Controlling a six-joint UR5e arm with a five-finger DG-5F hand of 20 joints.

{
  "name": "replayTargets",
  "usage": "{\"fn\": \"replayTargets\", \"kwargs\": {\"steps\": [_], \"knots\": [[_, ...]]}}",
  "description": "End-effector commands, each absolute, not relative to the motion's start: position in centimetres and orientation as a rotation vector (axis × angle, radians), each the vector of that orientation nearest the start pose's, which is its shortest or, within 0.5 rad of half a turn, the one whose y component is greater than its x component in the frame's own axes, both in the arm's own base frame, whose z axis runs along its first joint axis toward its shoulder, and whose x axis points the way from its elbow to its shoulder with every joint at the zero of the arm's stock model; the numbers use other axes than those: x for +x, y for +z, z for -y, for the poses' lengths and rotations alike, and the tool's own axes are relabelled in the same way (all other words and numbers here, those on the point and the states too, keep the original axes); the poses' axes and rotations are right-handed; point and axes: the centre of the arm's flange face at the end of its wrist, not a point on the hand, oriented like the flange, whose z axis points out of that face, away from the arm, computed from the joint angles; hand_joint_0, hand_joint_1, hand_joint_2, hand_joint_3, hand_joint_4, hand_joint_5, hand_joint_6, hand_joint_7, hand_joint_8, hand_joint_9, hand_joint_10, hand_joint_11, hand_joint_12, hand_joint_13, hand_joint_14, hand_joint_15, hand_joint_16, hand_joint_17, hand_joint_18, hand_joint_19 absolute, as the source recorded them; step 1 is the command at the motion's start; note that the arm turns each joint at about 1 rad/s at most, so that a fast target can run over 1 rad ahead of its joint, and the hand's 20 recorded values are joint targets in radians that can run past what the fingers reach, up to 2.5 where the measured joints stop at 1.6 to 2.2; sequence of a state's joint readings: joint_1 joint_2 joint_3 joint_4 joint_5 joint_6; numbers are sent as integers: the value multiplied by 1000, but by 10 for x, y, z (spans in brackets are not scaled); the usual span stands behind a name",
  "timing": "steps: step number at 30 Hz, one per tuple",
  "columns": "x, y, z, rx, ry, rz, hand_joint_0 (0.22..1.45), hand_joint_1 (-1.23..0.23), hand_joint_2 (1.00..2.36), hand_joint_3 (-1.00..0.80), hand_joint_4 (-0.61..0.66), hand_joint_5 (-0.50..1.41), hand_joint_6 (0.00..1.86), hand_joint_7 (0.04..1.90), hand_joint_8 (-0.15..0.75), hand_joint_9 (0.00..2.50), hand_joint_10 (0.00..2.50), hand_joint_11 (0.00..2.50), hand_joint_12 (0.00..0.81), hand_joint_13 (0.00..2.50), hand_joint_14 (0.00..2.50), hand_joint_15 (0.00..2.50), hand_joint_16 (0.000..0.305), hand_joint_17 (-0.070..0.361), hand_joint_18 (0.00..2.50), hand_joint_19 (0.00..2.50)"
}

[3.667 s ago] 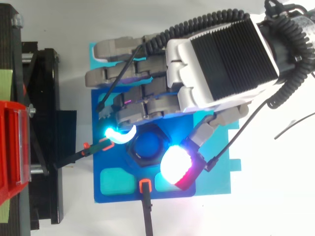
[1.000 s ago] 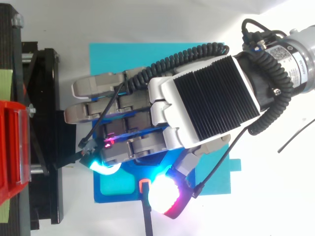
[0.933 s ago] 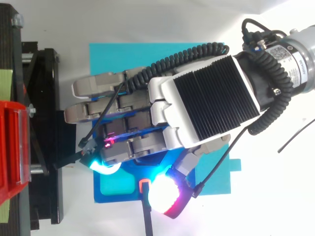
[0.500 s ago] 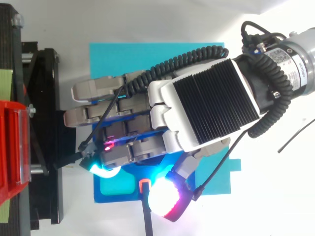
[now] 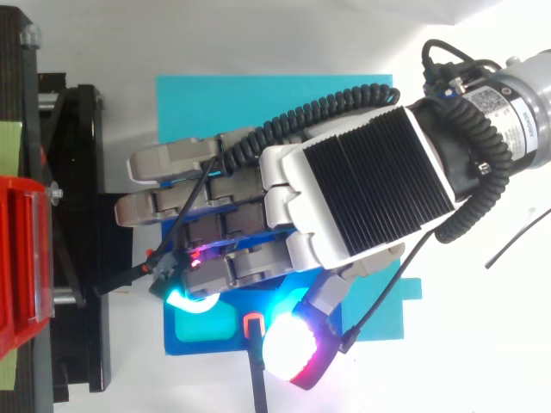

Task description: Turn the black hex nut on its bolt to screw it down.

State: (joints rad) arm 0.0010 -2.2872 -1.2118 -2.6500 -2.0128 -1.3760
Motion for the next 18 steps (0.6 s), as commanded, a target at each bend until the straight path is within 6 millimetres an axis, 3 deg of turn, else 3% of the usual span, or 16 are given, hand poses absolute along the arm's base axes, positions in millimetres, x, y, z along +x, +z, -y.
{"fn": "replayTargets", "kwargs": {"steps": [1, 18], "knots": [[748, 259, 91, -231, 482, -1453, 496, -365, 1000, -500, 216, -140, 820, 848, 254, 740, 9, 285, 288, 314, 0, 33, 33, 74, 0, 22], [746, 258, 95, -248, 495, -1456, 499, -370, 1000, -500, 210, -142, 839, 837, 254, 747, 10, 287, 288, 320, 0, 36, 33, 73, 0, 28]]}}
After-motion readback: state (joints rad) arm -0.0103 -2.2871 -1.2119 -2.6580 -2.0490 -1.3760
